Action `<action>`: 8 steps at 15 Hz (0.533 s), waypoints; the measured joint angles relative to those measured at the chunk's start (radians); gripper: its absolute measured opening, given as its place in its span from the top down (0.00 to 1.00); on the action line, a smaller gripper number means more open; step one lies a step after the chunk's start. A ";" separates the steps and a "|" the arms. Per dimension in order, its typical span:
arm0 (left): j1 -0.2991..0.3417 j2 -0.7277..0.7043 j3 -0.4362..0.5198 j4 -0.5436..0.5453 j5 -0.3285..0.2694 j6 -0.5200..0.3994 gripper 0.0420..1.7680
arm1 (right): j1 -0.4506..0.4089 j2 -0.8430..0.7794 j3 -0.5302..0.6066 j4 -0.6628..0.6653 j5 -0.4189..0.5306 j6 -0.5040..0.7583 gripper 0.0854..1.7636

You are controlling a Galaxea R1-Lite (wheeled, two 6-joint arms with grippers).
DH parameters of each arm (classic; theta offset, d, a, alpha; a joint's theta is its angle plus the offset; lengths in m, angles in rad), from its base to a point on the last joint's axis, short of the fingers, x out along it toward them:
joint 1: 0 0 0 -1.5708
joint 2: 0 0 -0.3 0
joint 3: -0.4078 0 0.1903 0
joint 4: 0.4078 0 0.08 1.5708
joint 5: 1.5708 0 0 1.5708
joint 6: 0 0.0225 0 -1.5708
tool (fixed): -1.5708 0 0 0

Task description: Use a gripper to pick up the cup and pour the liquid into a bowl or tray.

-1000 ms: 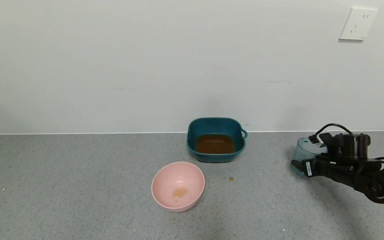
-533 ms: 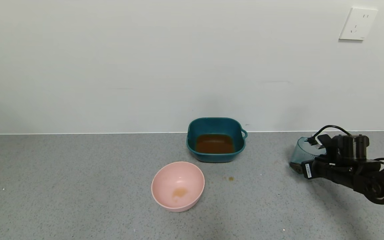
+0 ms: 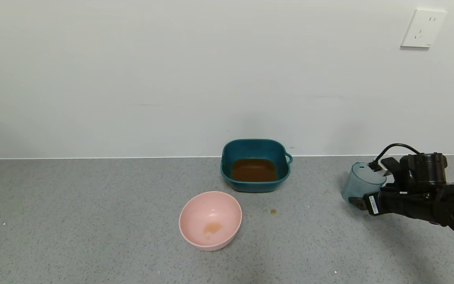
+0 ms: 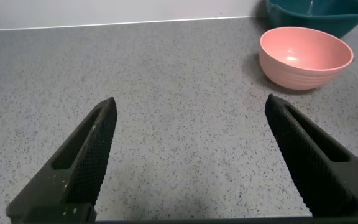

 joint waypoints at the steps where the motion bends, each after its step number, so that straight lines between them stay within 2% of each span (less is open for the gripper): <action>1: 0.000 0.000 0.000 0.000 0.000 0.000 0.03 | -0.001 -0.017 0.001 0.002 0.000 0.000 0.05; 8: 0.000 0.000 0.000 0.000 0.000 0.000 0.03 | 0.008 -0.252 0.069 0.140 -0.007 0.029 0.04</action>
